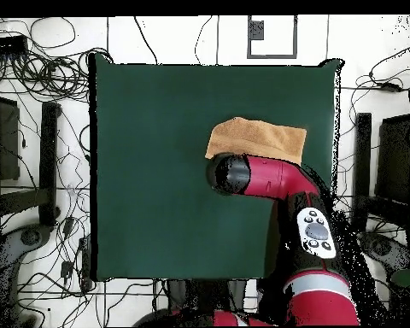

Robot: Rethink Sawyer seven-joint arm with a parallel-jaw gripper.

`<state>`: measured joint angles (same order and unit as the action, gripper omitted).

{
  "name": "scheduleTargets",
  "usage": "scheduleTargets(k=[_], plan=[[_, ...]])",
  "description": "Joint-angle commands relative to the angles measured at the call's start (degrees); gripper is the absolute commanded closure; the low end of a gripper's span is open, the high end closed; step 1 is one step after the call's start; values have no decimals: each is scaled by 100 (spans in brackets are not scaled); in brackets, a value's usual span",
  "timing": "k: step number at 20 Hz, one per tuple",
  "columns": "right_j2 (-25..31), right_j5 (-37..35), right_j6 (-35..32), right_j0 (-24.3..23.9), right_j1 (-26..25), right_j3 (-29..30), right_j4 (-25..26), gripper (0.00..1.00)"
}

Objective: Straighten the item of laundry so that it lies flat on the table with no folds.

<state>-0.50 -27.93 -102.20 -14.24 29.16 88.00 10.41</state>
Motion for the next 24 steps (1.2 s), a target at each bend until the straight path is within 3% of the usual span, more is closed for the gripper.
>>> scheduleTargets(k=[1, 8, 17, 24], plan=[[254, -596, -703, 56, -1, -272, -329, 0], [1016, -1281, 676, -450, -290, -614, -103, 0], [2162, -2042, 2823, -1034, -756, -1275, 702, 0], [2238, -2317, 2825, -1086, -710, -1398, 1155, 0]])
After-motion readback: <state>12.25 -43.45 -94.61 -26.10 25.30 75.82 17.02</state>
